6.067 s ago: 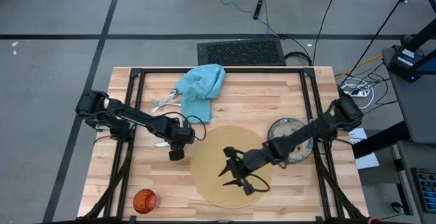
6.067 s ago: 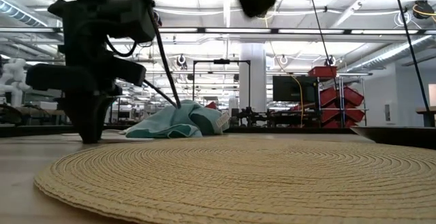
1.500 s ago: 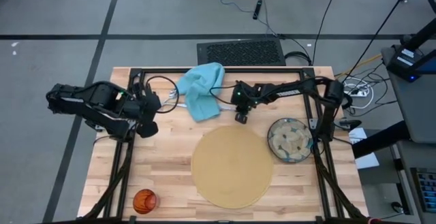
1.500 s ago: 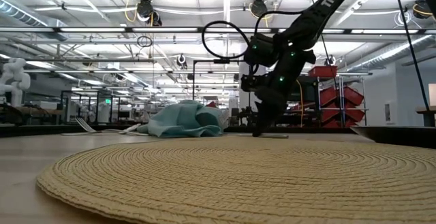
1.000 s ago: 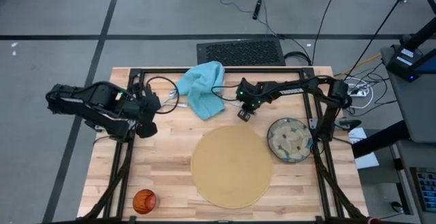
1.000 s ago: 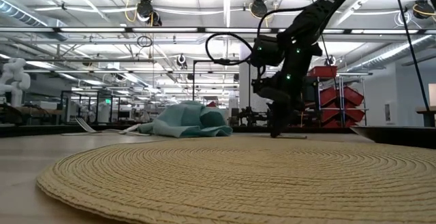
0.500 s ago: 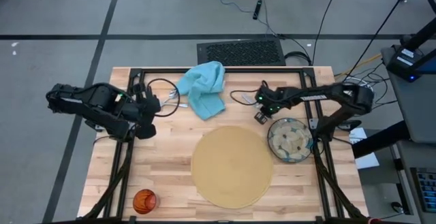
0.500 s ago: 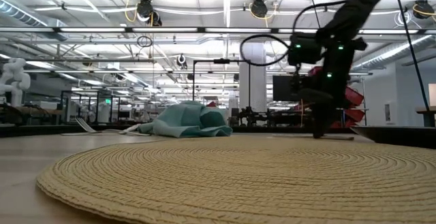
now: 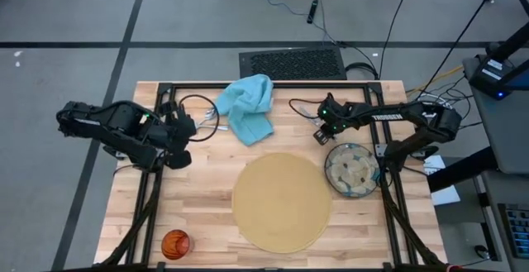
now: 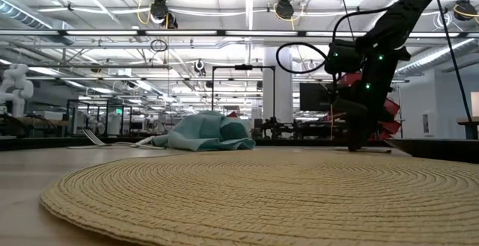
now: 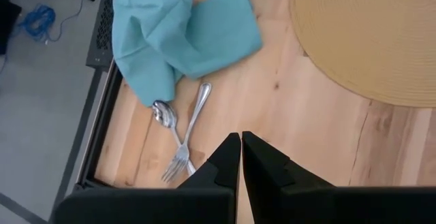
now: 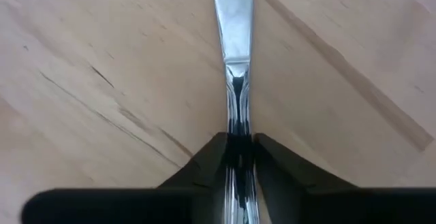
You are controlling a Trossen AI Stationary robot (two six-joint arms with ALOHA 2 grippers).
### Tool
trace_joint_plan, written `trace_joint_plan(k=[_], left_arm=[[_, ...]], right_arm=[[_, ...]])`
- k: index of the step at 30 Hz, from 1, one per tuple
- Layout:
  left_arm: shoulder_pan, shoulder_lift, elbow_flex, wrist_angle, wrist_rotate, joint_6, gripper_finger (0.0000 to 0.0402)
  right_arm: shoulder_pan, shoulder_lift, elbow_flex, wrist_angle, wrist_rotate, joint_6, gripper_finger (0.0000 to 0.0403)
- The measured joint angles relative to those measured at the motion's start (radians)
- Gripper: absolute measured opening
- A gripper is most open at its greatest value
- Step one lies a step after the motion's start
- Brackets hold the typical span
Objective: Set table place
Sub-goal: Move the silver knife to the top right of the table, then put the pattern plate on the brown placemat
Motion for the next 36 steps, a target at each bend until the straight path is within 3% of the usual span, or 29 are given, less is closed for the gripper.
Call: trace_joint_plan(k=[7,14,18,22,24,27,30,33,36], left_arm=[[0.0,0.0,0.0,0.036,0.0,0.0,0.0002],[0.0,0.0,0.0,0.035,0.0,-0.001,0.0002],[0.0,0.006,0.0,0.034,0.0,-0.001,0.0002],[0.0,0.017,0.0,0.034,0.0,-0.001,0.0002],[0.0,0.018,0.0,0.034,0.0,-0.005,0.0002],[0.0,0.027,0.0,0.034,0.001,-0.027,0.0002],[0.0,0.03,0.0,0.035,0.002,-0.027,0.0002],[0.0,0.033,0.0,0.036,-0.006,-0.013,0.0002],[0.0,0.042,0.0,0.045,-0.02,0.008,0.0002]], right_arm=[[-0.001,-0.007,0.0,0.055,0.022,-0.023,0.0149],[-0.001,-0.152,0.003,-0.061,0.013,-0.036,0.016],[0.005,-0.288,0.003,-0.233,-0.084,-0.139,0.0158],[0.022,-0.408,0.014,-0.227,-0.204,-0.181,0.0158],[0.019,-0.437,0.014,-0.249,-0.201,-0.179,0.0158],[0.02,-0.452,0.013,-0.23,-0.223,-0.124,0.0158],[0.051,-0.448,0.013,-0.222,-0.349,-0.009,0.0158],[0.155,-0.448,0.013,-0.262,-0.379,0.096,0.0157],[0.299,-0.448,0.013,-0.299,-0.326,0.196,0.0157]])
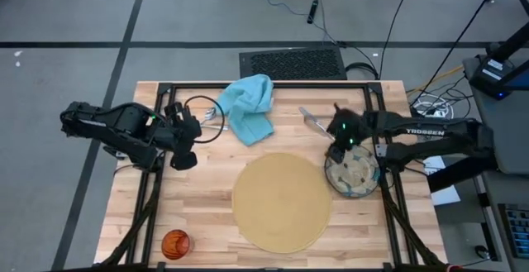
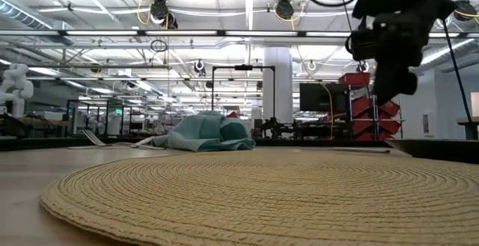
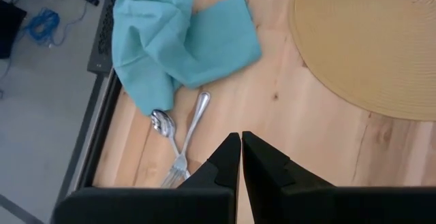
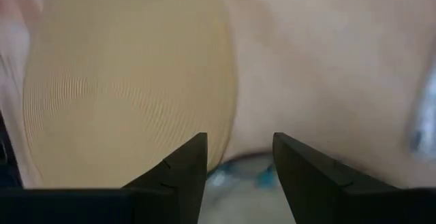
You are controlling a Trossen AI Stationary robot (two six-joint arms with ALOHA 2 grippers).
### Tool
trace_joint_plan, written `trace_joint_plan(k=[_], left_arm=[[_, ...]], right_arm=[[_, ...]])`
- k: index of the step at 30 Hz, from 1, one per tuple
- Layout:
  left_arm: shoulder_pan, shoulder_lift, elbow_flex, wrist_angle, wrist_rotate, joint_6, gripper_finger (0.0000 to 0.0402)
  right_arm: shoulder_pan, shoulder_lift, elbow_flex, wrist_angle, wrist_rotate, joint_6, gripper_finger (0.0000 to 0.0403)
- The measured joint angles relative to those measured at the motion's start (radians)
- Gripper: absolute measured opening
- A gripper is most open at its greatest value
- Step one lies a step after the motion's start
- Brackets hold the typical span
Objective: Set table place
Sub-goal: Put the pattern plate on the brown placemat
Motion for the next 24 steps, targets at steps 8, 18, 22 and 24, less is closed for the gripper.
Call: trace_joint_plan(k=[8,18,22,24], left_arm=[[0.002,0.004,-0.097,0.077,-0.004,0.045,0.0002],[0.003,0.003,-0.176,0.096,-0.005,0.047,0.0002],[0.003,0.003,-0.176,0.107,-0.018,0.047,0.0002],[0.003,0.003,-0.176,0.123,-0.021,0.053,0.0002]], right_arm=[[0.486,0.003,0.025,-0.087,0.29,0.355,0.0157],[0.984,0.216,0.032,-0.177,0.436,0.852,0.0157],[1.056,0.361,0.103,-0.278,0.459,0.887,0.0157],[1.081,0.434,0.152,-0.342,0.489,0.874,0.0157]])
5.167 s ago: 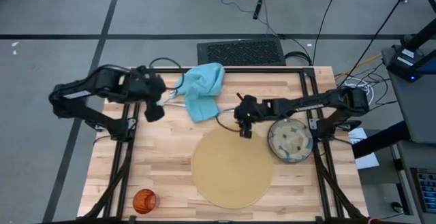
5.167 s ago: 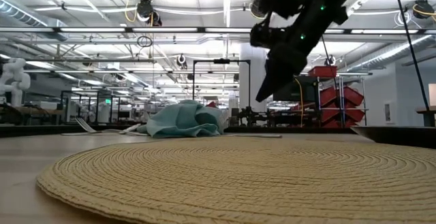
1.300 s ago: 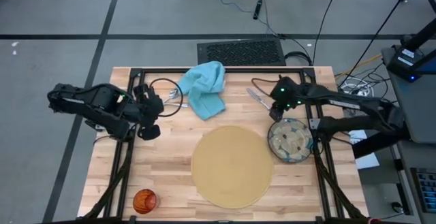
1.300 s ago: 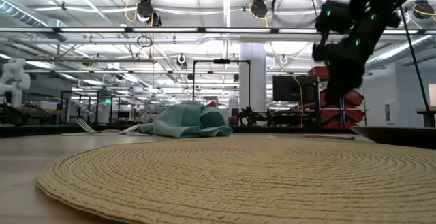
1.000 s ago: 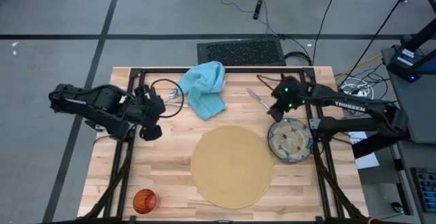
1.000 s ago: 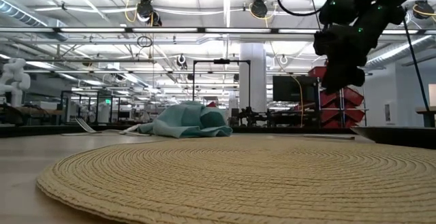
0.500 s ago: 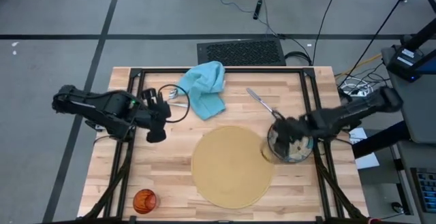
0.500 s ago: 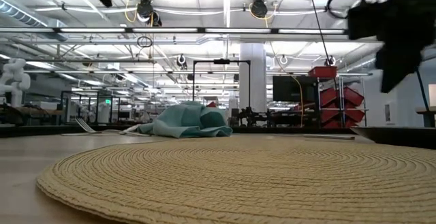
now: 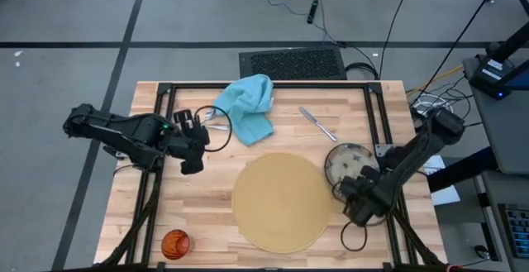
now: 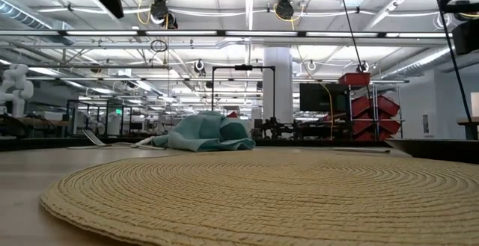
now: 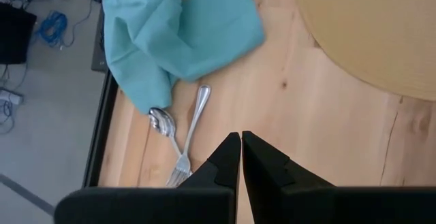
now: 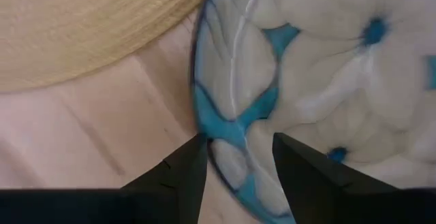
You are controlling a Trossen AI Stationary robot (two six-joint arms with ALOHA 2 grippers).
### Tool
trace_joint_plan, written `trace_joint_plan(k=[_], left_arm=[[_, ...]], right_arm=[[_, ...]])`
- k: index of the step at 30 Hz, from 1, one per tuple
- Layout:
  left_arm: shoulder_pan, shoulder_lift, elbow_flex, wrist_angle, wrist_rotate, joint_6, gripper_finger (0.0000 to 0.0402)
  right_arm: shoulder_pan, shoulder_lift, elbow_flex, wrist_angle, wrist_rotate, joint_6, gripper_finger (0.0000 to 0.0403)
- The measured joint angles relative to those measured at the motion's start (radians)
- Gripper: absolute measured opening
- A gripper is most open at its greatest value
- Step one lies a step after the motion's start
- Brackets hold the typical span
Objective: Set table place
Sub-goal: Put the pattern plate on the brown placemat
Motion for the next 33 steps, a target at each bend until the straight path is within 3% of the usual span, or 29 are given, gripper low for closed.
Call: trace_joint_plan(k=[8,14,19,33], left_arm=[[0.0,0.0,0.0,0.029,-0.003,0.014,0.0002],[0.0,0.0,0.0,0.034,-0.003,0.018,0.0002],[0.0,0.0,0.0,0.05,-0.005,0.028,0.0002],[0.0,0.0,0.0,0.075,-0.007,0.048,0.0002]], right_arm=[[0.054,0.16,0.091,-0.063,0.065,-0.045,0.0157],[0.086,0.165,0.106,-0.071,0.06,0.01,0.0157],[0.095,0.159,0.186,-0.216,0.121,0.018,0.0157],[0.128,0.159,0.204,-0.183,0.137,0.022,0.0157]])
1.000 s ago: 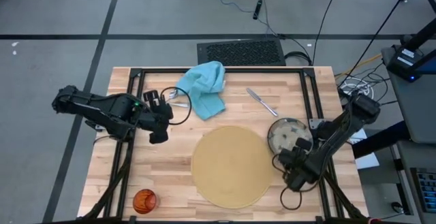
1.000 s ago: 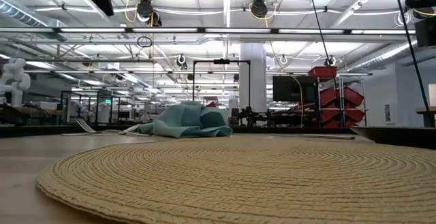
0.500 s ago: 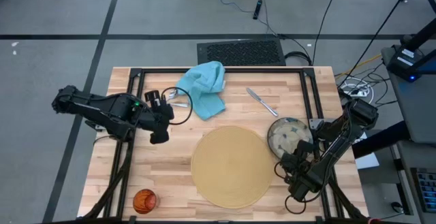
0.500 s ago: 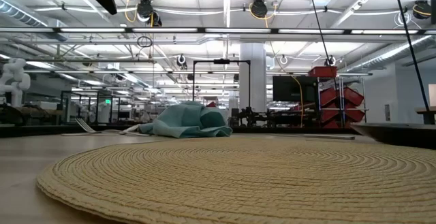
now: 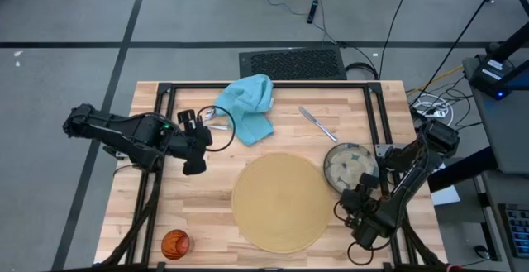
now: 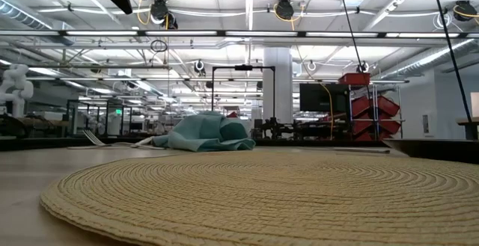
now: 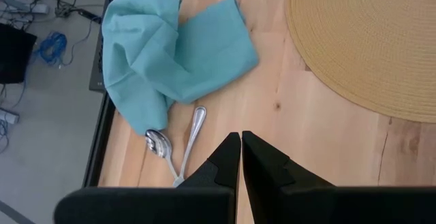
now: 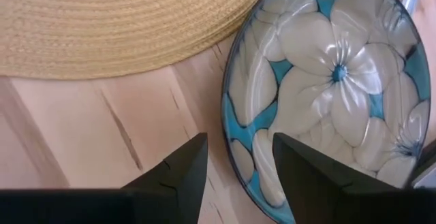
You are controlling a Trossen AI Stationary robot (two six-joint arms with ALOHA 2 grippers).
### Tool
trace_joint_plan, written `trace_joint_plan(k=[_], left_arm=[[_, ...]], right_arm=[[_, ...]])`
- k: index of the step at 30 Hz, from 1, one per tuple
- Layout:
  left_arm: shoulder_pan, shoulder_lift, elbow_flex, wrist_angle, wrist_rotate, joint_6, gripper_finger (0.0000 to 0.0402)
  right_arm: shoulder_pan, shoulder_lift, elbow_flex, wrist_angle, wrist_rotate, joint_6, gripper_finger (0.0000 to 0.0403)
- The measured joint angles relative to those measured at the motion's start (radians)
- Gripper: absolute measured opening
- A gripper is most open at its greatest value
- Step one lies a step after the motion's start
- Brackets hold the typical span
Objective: Set table place
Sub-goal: Put the pattern plate on the brown placemat
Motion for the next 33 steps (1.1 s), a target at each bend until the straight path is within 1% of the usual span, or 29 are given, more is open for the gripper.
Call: trace_joint_plan(k=[6,10,15,18,25,33], left_arm=[[0.0,0.0,0.0,0.001,0.0,0.002,0.0002],[0.0,0.0,0.0,0.002,0.0,0.002,0.0002],[0.0,0.0,0.0,0.004,-0.002,0.005,0.0002],[0.0,0.0,-0.001,0.015,-0.005,0.022,0.0002],[0.0,0.0,-0.001,0.056,-0.005,0.048,0.0002],[0.0,0.0,-0.001,0.055,-0.005,0.049,0.0002]], right_arm=[[0.014,0.021,-0.051,0.025,-0.008,0.043,0.0157],[0.013,0.084,-0.059,0.059,-0.008,0.007,0.0157],[0.012,0.164,-0.06,0.016,-0.029,0.017,0.0157],[0.012,0.198,-0.059,0.051,-0.029,-0.026,0.0157],[0.014,0.265,-0.054,0.027,0.006,-0.028,0.0157],[0.012,0.343,-0.06,-0.01,0.049,-0.012,0.0157]])
